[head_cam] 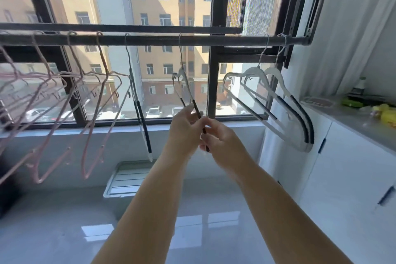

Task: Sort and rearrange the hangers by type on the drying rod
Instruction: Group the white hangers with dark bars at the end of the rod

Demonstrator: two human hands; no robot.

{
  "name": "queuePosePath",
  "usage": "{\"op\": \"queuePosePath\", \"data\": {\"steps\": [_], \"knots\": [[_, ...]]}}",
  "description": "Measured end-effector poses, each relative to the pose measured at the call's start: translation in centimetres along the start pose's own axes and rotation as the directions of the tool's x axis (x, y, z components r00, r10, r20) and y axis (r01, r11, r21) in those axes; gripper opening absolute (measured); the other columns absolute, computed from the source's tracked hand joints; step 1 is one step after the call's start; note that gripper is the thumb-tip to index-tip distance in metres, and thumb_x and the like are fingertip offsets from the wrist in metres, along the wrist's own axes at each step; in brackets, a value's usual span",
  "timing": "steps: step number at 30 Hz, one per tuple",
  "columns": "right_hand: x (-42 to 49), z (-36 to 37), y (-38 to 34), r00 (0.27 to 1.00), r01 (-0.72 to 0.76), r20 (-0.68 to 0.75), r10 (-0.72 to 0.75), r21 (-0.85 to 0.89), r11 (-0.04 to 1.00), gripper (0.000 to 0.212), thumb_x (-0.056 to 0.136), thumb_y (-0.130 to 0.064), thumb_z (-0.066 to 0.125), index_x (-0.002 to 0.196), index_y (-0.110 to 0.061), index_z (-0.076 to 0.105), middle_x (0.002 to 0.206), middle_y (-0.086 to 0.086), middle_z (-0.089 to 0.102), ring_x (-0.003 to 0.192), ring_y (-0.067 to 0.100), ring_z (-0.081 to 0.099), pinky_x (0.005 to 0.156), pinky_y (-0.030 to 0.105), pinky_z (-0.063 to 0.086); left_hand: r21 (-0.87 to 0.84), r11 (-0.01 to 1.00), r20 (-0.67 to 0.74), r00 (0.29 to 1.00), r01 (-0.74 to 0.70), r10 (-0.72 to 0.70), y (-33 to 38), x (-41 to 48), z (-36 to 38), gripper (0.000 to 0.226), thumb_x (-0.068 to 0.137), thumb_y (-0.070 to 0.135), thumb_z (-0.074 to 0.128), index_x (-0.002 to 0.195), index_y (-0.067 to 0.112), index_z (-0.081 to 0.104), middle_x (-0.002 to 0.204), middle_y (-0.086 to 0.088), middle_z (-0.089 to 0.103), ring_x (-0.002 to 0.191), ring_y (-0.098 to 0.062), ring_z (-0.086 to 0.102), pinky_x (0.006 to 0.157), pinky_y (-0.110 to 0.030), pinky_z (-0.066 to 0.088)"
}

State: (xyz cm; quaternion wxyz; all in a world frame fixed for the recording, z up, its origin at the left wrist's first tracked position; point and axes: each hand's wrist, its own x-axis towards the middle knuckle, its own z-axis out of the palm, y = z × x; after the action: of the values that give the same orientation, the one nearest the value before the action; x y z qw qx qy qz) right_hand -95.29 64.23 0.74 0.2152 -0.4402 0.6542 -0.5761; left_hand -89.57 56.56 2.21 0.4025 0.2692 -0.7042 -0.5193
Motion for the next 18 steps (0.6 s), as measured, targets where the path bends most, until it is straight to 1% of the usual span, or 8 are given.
{"op": "queuePosePath", "data": {"steps": [2,4,6,10,13,14,16,18], "knots": [[-0.3,-0.3,0.2,1.0,0.013,-0.027,-0.013,-0.014,1.0,0.038,0.094,-0.001,0.043,0.129,-0.011,0.048,0.113,0.013,0.063,0.071,0.004,0.062,0.07,0.019,0.047,-0.068,0.997,0.025,0.999,0.028,-0.027,0.5,-0.2,0.4,0.036,0.087,0.009,0.058,0.122,0.013,0.052,0.1,-0.001,0.066,0.078,-0.016,0.065,0.048,-0.016,0.052],[-0.8,-0.9,0.3,0.995,0.049,-0.084,-0.053,-0.044,0.998,0.037,0.093,0.0,0.043,0.127,-0.013,0.05,0.102,0.008,0.066,0.075,0.007,0.065,0.075,0.022,0.052,-0.122,0.993,0.076,0.997,0.008,0.001,1.0,-0.3,0.9,0.024,0.087,0.006,0.058,0.105,0.021,0.059,0.088,0.005,0.064,0.075,-0.015,0.063,0.053,-0.018,0.053],[-1.4,-1.8,0.2,0.985,0.079,-0.147,-0.086,-0.05,0.996,0.036,0.093,0.0,0.043,0.125,-0.015,0.052,0.1,0.006,0.068,0.083,0.01,0.068,0.082,0.023,0.053,-0.164,0.986,0.149,0.989,0.003,0.022,1.7,-0.5,1.7,0.027,0.087,0.004,0.057,0.084,0.031,0.054,0.082,0.007,0.061,0.074,-0.018,0.062,0.054,-0.018,0.053],[-2.3,-4.0,0.0,0.962,0.113,-0.246,-0.115,-0.026,0.993,0.034,0.094,-0.002,0.044,0.122,-0.018,0.055,0.095,-0.005,0.069,0.083,0.008,0.069,0.078,0.017,0.053,-0.212,0.977,0.256,0.965,0.002,0.054,3.0,-0.5,3.8,0.026,0.087,0.001,0.055,0.107,0.019,0.055,0.092,-0.008,0.064,0.068,-0.019,0.06,0.047,-0.019,0.053],[-2.6,-5.5,-0.1,0.952,0.114,-0.284,-0.117,-0.026,0.993,0.034,0.094,-0.002,0.042,0.12,-0.019,0.057,0.092,-0.008,0.07,0.083,0.007,0.069,0.079,0.02,0.054,-0.198,0.98,0.29,0.953,-0.032,0.09,3.7,-0.4,5.3,0.02,0.087,-0.001,0.054,0.082,0.019,0.056,0.087,-0.011,0.062,0.064,-0.017,0.059,0.045,-0.019,0.052],[-2.6,-5.9,-0.1,0.949,0.116,-0.293,-0.118,-0.026,0.993,0.034,0.094,-0.002,0.042,0.119,-0.02,0.057,0.092,-0.008,0.07,0.081,0.006,0.069,0.079,0.02,0.054,-0.2,0.98,0.298,0.951,-0.022,0.082,3.9,-0.4,5.8,0.021,0.087,0.0,0.054,0.081,0.02,0.056,0.086,-0.01,0.063,0.065,-0.018,0.06,0.048,-0.02,0.054],[-2.7,-6.7,-0.2,0.944,0.114,-0.307,-0.12,-0.035,0.993,0.034,0.095,-0.003,0.042,0.115,-0.025,0.057,0.088,-0.01,0.069,0.076,0.002,0.068,0.076,0.017,0.054,-0.18,0.983,0.3,0.951,-0.024,0.078,3.9,-0.1,6.7,0.012,0.087,0.002,0.056,0.094,0.012,0.058,0.095,-0.015,0.065,0.072,-0.022,0.062,0.059,-0.03,0.055],[-2.7,-7.3,-0.1,0.943,0.108,-0.311,-0.118,-0.047,0.993,0.034,0.095,-0.003,0.042,0.112,-0.029,0.056,0.087,-0.011,0.069,0.072,0.0,0.067,0.075,0.017,0.054,-0.163,0.986,0.299,0.952,-0.024,0.072,3.8,0.0,7.4,0.011,0.087,0.004,0.056,0.097,0.008,0.057,0.098,-0.02,0.065,0.072,-0.024,0.062,0.058,-0.034,0.054]]}}
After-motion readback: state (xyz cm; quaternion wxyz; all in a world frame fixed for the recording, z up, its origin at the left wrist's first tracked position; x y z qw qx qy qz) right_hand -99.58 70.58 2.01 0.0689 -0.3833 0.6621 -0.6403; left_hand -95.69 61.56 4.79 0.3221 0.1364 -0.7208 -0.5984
